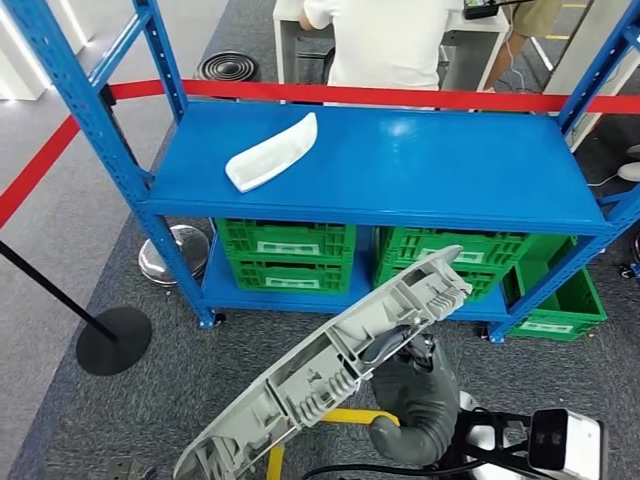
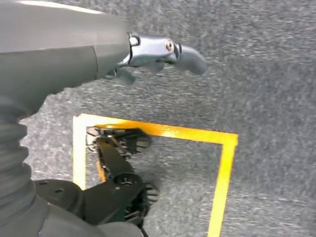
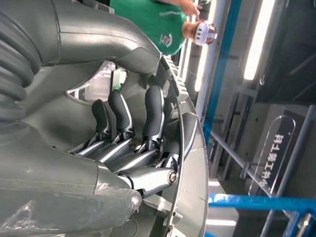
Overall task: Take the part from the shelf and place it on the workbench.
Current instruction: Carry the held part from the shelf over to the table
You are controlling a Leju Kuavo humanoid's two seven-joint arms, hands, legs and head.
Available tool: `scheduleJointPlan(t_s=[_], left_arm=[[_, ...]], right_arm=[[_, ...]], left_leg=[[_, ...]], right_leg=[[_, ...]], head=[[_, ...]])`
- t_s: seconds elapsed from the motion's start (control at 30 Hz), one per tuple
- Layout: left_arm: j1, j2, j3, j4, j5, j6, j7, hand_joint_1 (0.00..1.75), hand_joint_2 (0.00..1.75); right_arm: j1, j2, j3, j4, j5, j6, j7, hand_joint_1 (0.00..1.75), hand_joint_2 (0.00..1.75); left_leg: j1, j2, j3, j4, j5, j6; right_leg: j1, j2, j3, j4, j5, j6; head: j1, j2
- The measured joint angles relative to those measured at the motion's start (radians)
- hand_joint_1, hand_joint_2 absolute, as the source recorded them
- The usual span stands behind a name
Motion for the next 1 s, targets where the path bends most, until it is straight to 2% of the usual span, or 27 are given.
scheduleJointPlan(t_s=[0.03,0.07,0.1,0.13,0.17,0.2,0.23,0.27,0.33,0.37,0.4,0.43,0.47,0.5,0.53,0.57,0.6,0.63,0.7,0.73,0.77,0.83,0.87,0.9,0.97,1.0], left_arm=[[0.001,0.000,0.000,0.000,0.000,0.000,0.000,0.00,1.75],[0.001,0.000,0.001,0.000,0.001,0.000,0.000,0.00,1.75],[0.002,0.000,0.001,0.000,0.001,0.000,0.000,0.00,1.75],[0.002,-0.001,0.001,0.000,0.001,0.000,0.000,0.00,1.75],[0.001,-0.001,0.001,0.000,0.002,0.000,-0.001,0.00,1.75],[0.001,0.000,0.002,0.000,0.003,0.000,-0.001,0.00,1.75],[0.000,0.000,0.002,0.000,0.004,0.000,-0.002,0.00,1.75],[0.001,0.001,0.002,0.000,0.005,0.000,-0.002,0.00,1.75],[0.002,0.004,0.004,0.000,0.006,-0.001,-0.003,0.00,1.75],[0.004,0.005,0.005,0.000,0.006,-0.001,-0.003,0.00,1.75],[0.005,0.006,0.005,0.000,0.006,-0.001,-0.003,0.00,1.75],[0.005,0.007,0.006,0.000,0.006,-0.001,-0.003,0.00,1.75],[0.004,0.007,0.006,0.000,0.006,-0.001,-0.003,0.00,1.75],[0.004,0.007,0.006,0.000,0.006,-0.001,-0.003,0.00,1.75],[0.004,0.008,0.007,0.000,0.006,-0.001,-0.003,0.00,1.75],[0.004,0.008,0.007,0.000,0.006,-0.001,-0.003,0.00,1.75],[0.005,0.009,0.007,0.000,0.007,-0.001,-0.003,0.00,1.75],[0.005,0.010,0.007,0.000,0.007,-0.001,-0.003,0.00,1.75],[0.004,0.010,0.008,0.000,0.007,-0.001,-0.003,0.00,1.75],[0.003,0.011,0.008,0.000,0.007,-0.001,-0.003,0.00,1.75],[0.003,0.010,0.008,0.000,0.007,-0.001,-0.003,0.00,1.75],[0.007,0.009,0.008,0.000,0.007,-0.001,-0.002,0.00,1.75],[0.009,0.008,0.008,0.000,0.007,-0.001,-0.002,0.00,1.75],[0.010,0.008,0.008,0.000,0.007,-0.001,-0.002,0.00,1.75],[0.011,0.008,0.009,0.000,0.009,-0.001,-0.002,0.00,1.75],[0.011,0.008,0.009,0.000,0.011,-0.001,-0.002,0.00,1.75]], right_arm=[[0.000,0.000,0.000,0.000,0.002,-0.002,0.000,1.75,1.75],[0.000,0.000,0.000,0.000,0.005,-0.004,0.000,1.75,1.75],[0.000,0.000,0.000,0.000,0.008,-0.007,0.000,1.75,1.75],[-0.001,0.000,0.000,-0.001,0.010,-0.010,0.000,1.75,1.75],[-0.003,0.000,0.000,-0.002,0.012,-0.015,0.000,1.75,1.75],[-0.005,0.000,0.000,-0.004,0.015,-0.019,0.000,1.75,1.75],[-0.008,0.000,0.000,-0.007,0.016,-0.023,-0.002,1.75,1.75],[-0.010,0.000,0.000,-0.010,0.018,-0.026,-0.004,1.75,1.75],[-0.014,0.000,0.000,-0.014,0.022,-0.030,-0.008,1.75,1.75],[-0.016,0.000,0.000,-0.016,0.024,-0.033,-0.010,1.75,1.75],[-0.016,0.000,0.000,-0.020,0.026,-0.035,-0.012,1.75,1.75],[-0.017,0.000,0.000,-0.023,0.028,-0.037,-0.013,1.75,1.75],[-0.016,0.000,0.000,-0.026,0.029,-0.038,-0.014,1.75,1.75],[-0.015,0.000,0.000,-0.027,0.031,-0.038,-0.014,1.75,1.75],[-0.012,-0.001,0.000,-0.029,0.036,-0.039,-0.016,1.75,1.75],[-0.007,-0.001,0.000,-0.032,0.044,-0.041,-0.018,1.75,1.75],[-0.001,-0.001,0.000,-0.036,0.054,-0.043,-0.021,1.75,1.75],[0.006,-0.002,0.000,-0.042,0.063,-0.044,-0.024,1.75,1.75],[0.017,-0.002,0.000,-0.056,0.077,-0.047,-0.031,1.75,1.75],[0.021,-0.003,0.000,-0.063,0.083,-0.048,-0.033,1.75,1.75],[0.025,-0.003,0.000,-0.068,0.087,-0.049,-0.035,1.75,1.75],[0.033,-0.004,0.001,-0.075,0.092,-0.049,-0.040,1.75,1.75],[0.038,-0.005,0.001,-0.078,0.092,-0.049,-0.043,1.75,1.75],[0.043,-0.006,0.001,-0.081,0.093,-0.049,-0.046,1.75,1.75],[0.050,-0.007,0.002,-0.086,0.093,-0.050,-0.049,1.75,1.75],[0.052,-0.008,0.002,-0.088,0.093,-0.050,-0.050,1.75,1.75]], left_leg=[[-0.002,-0.001,-0.014,0.000,0.011,0.000],[-0.003,-0.003,-0.027,0.001,0.021,-0.001],[-0.003,-0.004,-0.039,0.001,0.031,-0.003],[-0.003,-0.006,-0.049,0.002,0.041,-0.006],[-0.005,-0.009,-0.057,0.002,0.050,-0.010],[-0.005,-0.010,-0.062,0.002,0.059,-0.015],[-0.005,-0.011,-0.065,0.001,0.068,-0.021],[-0.005,-0.012,-0.067,-0.001,0.076,-0.027],[-0.002,-0.013,-0.073,-0.002,0.082,-0.040],[-0.001,-0.013,-0.081,0.010,0.063,-0.045],[0.000,-0.013,-0.093,0.039,0.026,-0.050],[0.001,-0.012,-0.110,0.089,-0.027,-0.053],[0.001,-0.012,-0.128,0.153,-0.078,-0.057],[0.002,-0.011,-0.142,0.219,-0.113,-0.060],[0.002,-0.011,-0.147,0.268,-0.124,-0.063],[0.002,-0.011,-0.137,0.286,-0.112,-0.064],[0.002,-0.010,-0.111,0.269,-0.086,-0.064],[0.002,-0.009,-0.066,0.216,-0.059,-0.063],[0.002,-0.006,0.038,0.071,-0.048,-0.057],[0.001,-0.006,0.071,0.019,-0.055,-0.051],[-0.002,-0.007,0.084,-0.008,-0.063,-0.044],[-0.003,-0.007,0.072,-0.012,-0.053,-0.026],[-0.003,-0.006,0.064,-0.012,-0.044,-0.017],[-0.001,-0.004,0.054,-0.013,-0.032,-0.008],[0.000,-0.003,0.028,-0.013,-0.010,0.000],[-0.001,-0.003,0.014,-0.012,0.002,0.000]], right_leg=[[0.001,0.001,0.000,0.037,-0.006,-0.002],[0.003,0.002,0.018,0.038,0.008,-0.005],[0.004,0.002,0.056,0.001,0.034,-0.008],[0.005,0.004,0.111,-0.067,0.055,-0.013],[0.006,0.008,0.171,-0.149,0.060,-0.018],[0.007,0.012,0.217,-0.214,0.058,-0.021],[0.009,0.016,0.244,-0.259,0.049,-0.024],[0.012,0.017,0.250,-0.276,0.045,-0.027],[0.012,0.014,0.234,-0.278,0.059,-0.040],[0.011,0.012,0.225,-0.279,0.070,-0.049],[0.009,0.009,0.214,-0.281,0.083,-0.056],[0.008,0.008,0.202,-0.282,0.096,-0.061],[0.008,0.007,0.188,-0.281,0.107,-0.063],[0.008,0.006,0.172,-0.281,0.119,-0.063],[0.008,0.004,0.158,-0.280,0.130,-0.062],[0.008,0.002,0.144,-0.280,0.141,-0.060],[0.008,0.001,0.131,-0.279,0.151,-0.058],[0.008,0.000,0.119,-0.277,0.161,-0.056],[0.011,-0.001,0.100,-0.270,0.177,-0.047],[0.013,-0.001,0.094,-0.268,0.185,-0.042],[0.013,-0.002,0.091,-0.268,0.194,-0.036],[0.010,-0.001,0.086,-0.271,0.206,-0.024],[0.009,0.000,0.079,-0.263,0.192,-0.019],[0.008,0.001,0.066,-0.235,0.158,-0.014],[0.006,0.003,0.029,-0.118,0.056,-0.006],[0.006,0.003,0.013,-0.045,0.015,-0.004]], head=[[0.000,0.000],[0.000,0.000],[0.000,0.000],[0.000,0.000],[0.000,0.000],[-0.001,0.000],[0.000,0.000],[0.002,0.000],[0.004,0.000],[0.002,0.000],[-0.001,0.000],[-0.003,0.000],[-0.005,0.000],[-0.006,0.000],[-0.006,0.000],[-0.006,0.000],[-0.006,0.000],[-0.006,0.000],[-0.006,0.000],[-0.006,0.000],[-0.006,0.000],[-0.005,0.000],[-0.004,0.000],[-0.002,0.000],[0.001,0.000],[0.001,0.000]])
